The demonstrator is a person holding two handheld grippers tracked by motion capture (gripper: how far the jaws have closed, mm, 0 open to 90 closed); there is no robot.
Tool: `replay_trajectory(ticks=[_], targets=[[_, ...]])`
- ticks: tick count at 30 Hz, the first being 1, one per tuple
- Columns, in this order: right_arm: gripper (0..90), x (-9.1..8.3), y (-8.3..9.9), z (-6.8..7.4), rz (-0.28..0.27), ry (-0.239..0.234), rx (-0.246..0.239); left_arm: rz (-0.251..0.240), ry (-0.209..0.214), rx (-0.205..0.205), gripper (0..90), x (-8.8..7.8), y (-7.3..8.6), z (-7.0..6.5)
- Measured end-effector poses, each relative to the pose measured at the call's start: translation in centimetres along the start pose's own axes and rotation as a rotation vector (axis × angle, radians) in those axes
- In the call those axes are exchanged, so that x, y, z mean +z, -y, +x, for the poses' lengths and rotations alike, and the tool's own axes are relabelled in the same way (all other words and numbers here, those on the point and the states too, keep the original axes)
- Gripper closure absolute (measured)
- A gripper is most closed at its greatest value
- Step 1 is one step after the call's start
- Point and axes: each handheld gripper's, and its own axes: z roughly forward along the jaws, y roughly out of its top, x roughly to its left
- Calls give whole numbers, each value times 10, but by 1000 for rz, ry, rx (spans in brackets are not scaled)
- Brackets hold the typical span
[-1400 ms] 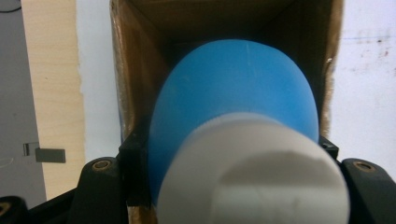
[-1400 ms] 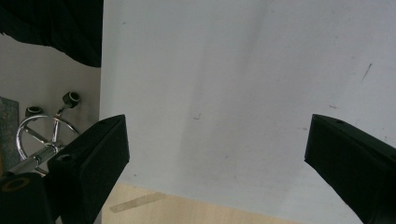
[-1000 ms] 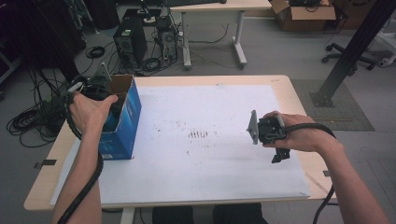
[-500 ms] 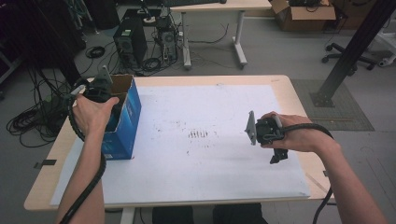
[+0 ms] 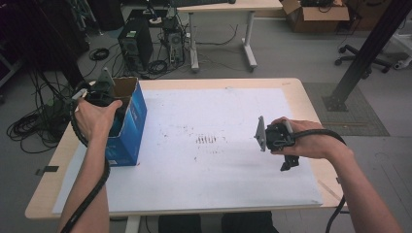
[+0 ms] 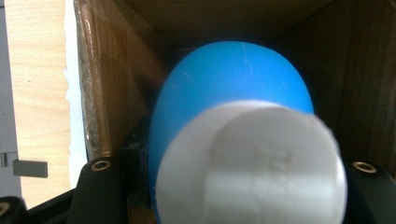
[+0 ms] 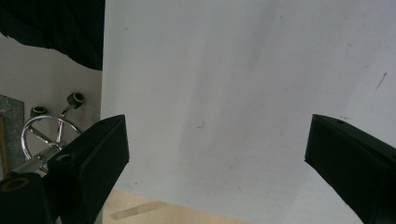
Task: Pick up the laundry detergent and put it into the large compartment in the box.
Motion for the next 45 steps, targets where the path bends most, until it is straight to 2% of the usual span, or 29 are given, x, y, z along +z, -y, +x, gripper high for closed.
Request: replay_trajectory(ticks=[32, 38, 45], targets=[[60, 1, -1, 1, -2, -5, 5, -2, 4, 1, 364, 0, -1, 0], [60, 2, -1, 1, -3, -3, 3, -7, -8, 6, 315, -2, -4, -5], [60, 2, 1, 2, -3, -7, 9, -10, -15, 10, 299, -4, -5, -6]])
